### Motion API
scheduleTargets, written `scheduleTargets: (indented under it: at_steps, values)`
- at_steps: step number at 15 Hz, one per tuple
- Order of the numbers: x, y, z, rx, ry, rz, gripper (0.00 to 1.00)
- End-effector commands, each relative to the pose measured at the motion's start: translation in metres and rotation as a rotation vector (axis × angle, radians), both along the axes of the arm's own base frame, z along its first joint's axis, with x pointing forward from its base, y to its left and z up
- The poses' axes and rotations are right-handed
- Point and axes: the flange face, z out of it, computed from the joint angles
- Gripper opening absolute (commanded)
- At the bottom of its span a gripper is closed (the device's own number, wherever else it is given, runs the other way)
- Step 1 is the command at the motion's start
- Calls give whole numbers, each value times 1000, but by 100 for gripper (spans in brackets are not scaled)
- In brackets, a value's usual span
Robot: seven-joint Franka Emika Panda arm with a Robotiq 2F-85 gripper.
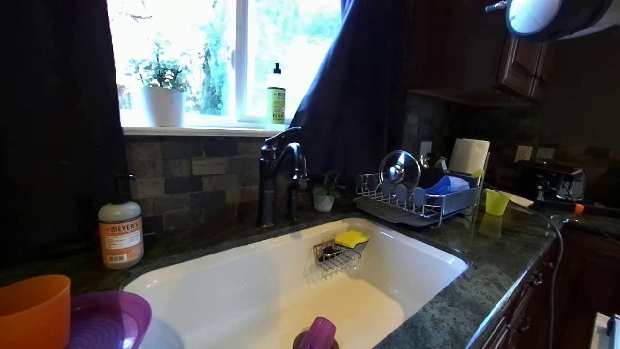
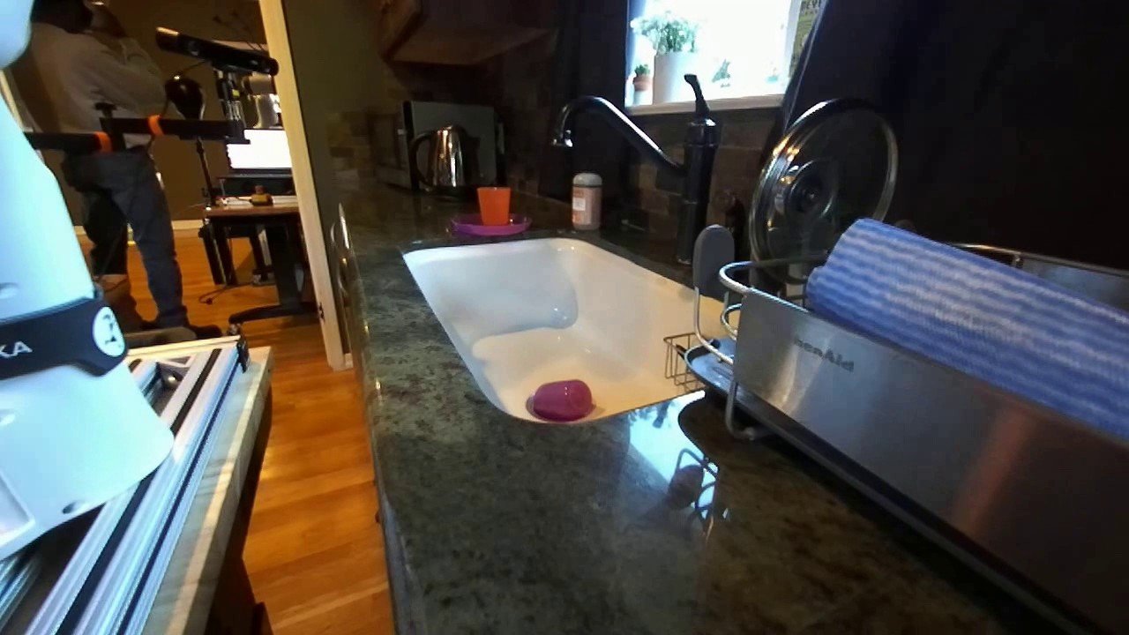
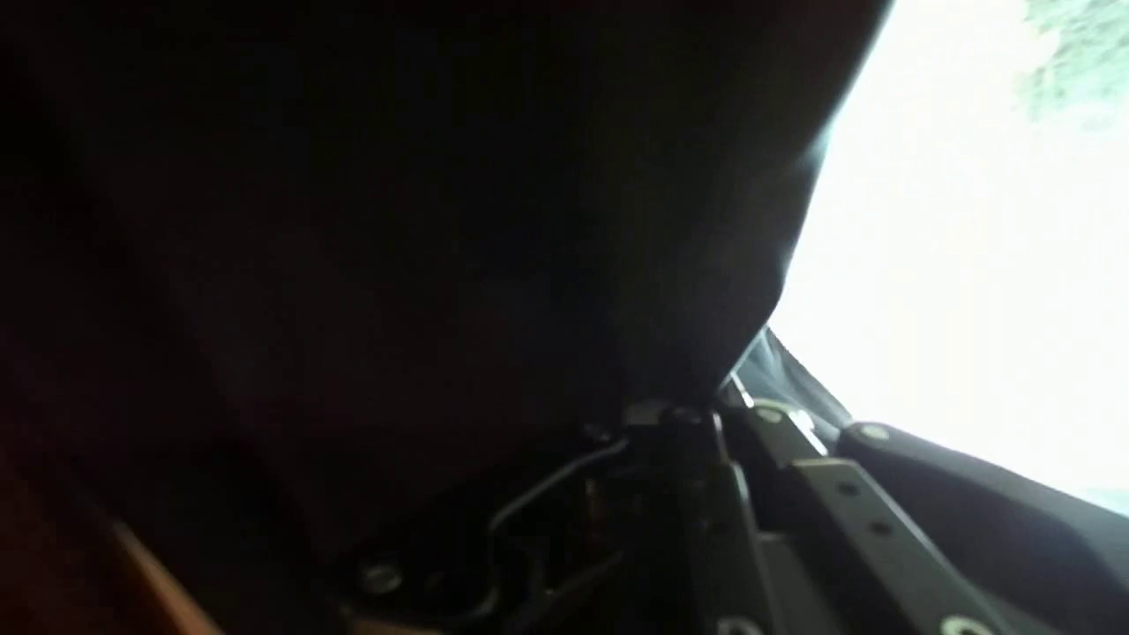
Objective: Pull the curtain to the right
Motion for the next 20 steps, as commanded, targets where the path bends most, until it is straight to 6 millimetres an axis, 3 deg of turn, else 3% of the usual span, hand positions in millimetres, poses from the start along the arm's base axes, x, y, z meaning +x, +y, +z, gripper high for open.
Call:
scheduleTargets:
  at_steps: [1, 4, 5, 9, 16, 18, 19, 20]
  values:
    - [-16, -44, 15, 79, -43, -176, 0]
    - [-29, -67, 23, 144, -71, -306, 0]
    - [-31, -68, 22, 119, -50, -243, 2]
    - [-31, -72, 23, 146, -80, -304, 0]
    - [-53, -156, 8, 389, -74, -583, 0]
    - [-62, -161, 14, 413, -115, -625, 0]
    - [-61, -138, 26, 347, -124, -513, 0]
    - [-63, -136, 30, 343, -135, -510, 2]
